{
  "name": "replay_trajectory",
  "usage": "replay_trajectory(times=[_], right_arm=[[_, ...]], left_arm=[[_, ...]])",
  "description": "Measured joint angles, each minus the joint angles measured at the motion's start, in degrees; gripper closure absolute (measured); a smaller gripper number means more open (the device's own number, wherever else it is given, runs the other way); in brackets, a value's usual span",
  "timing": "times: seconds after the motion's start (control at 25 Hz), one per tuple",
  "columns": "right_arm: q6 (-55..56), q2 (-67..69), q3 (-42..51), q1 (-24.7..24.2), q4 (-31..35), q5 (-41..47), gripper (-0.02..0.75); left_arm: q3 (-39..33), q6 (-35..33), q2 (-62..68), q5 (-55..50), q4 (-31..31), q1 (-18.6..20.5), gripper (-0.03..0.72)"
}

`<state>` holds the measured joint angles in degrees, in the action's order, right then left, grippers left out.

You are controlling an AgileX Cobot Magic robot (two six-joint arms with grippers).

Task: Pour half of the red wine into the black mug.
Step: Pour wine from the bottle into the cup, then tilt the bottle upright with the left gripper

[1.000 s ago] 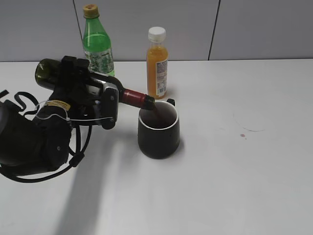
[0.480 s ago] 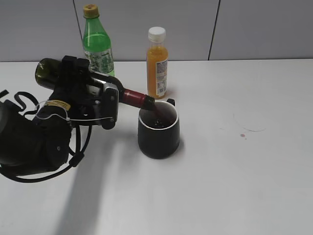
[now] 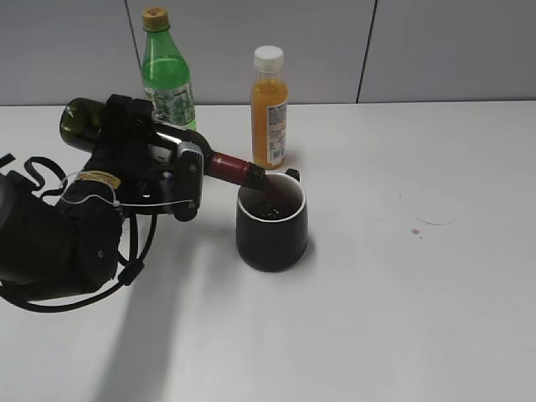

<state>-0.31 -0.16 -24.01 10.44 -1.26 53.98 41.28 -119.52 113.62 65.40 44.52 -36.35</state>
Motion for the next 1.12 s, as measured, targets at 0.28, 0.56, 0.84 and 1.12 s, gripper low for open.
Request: replay_trajectory(times=[0.28,0.56,0.84,1.12], right_arm=[[0.0,0.0,0.0,0.0,0.0,0.0,0.189],[0.3,0.0,0.0,0.0,0.0,0.0,0.19],[0.3,0.0,0.0,0.0,0.0,0.0,0.19],[0.0,0.0,0.0,0.0,0.0,0.0,0.189]], left_arm=[[0.0,-0.1,0.0,0.0,0.0,0.0,0.153],[0.0,-0.6,0.0,0.0,-0.1,0.0,0.153],[0.0,1.6,0.0,0.2,-0.1,0.0,0.153],[0.0,18.2,0.0,0.5,-1.4,-0.2,0.153]])
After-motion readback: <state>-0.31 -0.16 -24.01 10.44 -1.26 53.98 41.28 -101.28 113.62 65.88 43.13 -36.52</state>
